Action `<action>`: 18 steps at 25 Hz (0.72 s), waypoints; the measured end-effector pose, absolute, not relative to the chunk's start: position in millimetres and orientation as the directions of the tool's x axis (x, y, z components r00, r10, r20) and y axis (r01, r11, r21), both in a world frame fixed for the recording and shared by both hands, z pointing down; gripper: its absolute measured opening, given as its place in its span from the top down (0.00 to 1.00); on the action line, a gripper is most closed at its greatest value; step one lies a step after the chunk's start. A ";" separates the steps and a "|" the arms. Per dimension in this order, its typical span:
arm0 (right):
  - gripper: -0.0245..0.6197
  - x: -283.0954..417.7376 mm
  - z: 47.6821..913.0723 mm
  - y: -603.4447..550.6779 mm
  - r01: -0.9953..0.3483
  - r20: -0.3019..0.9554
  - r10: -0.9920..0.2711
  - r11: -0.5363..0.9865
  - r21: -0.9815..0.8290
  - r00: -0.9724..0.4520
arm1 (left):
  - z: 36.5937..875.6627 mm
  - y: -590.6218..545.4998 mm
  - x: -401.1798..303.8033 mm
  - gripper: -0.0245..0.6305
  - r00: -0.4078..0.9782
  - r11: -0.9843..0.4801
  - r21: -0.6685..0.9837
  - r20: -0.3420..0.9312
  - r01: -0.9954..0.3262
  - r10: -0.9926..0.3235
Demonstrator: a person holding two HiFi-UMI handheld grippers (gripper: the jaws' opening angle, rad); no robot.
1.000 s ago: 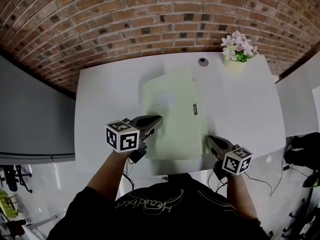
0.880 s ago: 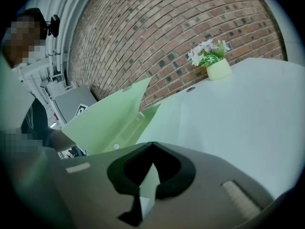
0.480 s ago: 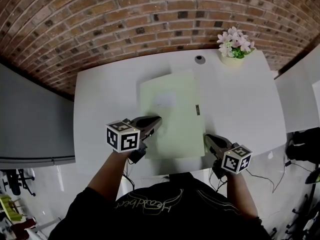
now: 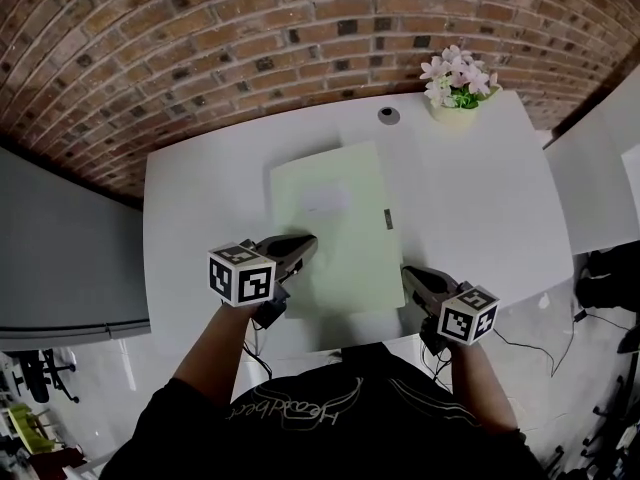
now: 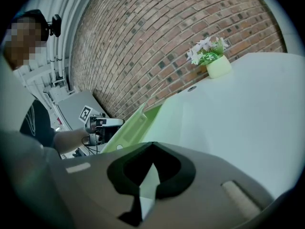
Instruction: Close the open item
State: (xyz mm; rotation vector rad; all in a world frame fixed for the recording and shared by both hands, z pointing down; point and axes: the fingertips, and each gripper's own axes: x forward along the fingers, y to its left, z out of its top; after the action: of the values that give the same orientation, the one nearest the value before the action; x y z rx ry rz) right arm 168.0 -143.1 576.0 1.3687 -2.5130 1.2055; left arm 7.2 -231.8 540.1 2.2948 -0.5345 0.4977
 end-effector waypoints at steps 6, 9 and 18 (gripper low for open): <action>0.96 168.1 575.9 -142.3 -0.721 0.363 -0.700 0.314 -0.617 -0.615 | 547.8 -228.6 14.0 0.96 0.802 -0.685 0.503 0.561 -0.528 -0.207; 0.96 168.1 576.1 -142.6 -0.718 0.358 -0.702 0.313 -0.622 -0.616 | 551.3 -228.8 15.6 0.96 0.788 -0.693 0.487 0.585 -0.532 -0.194; 0.96 168.4 574.8 -142.0 -0.708 0.347 -0.706 0.308 -0.635 -0.618 | 560.1 -227.8 18.0 0.96 0.744 -0.704 0.448 0.647 -0.551 -0.170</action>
State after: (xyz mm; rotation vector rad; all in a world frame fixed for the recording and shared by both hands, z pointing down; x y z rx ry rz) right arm 168.4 -142.0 574.8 1.3718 -2.5382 1.2349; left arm 18.0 -227.8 560.1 2.2950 -0.5394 0.7680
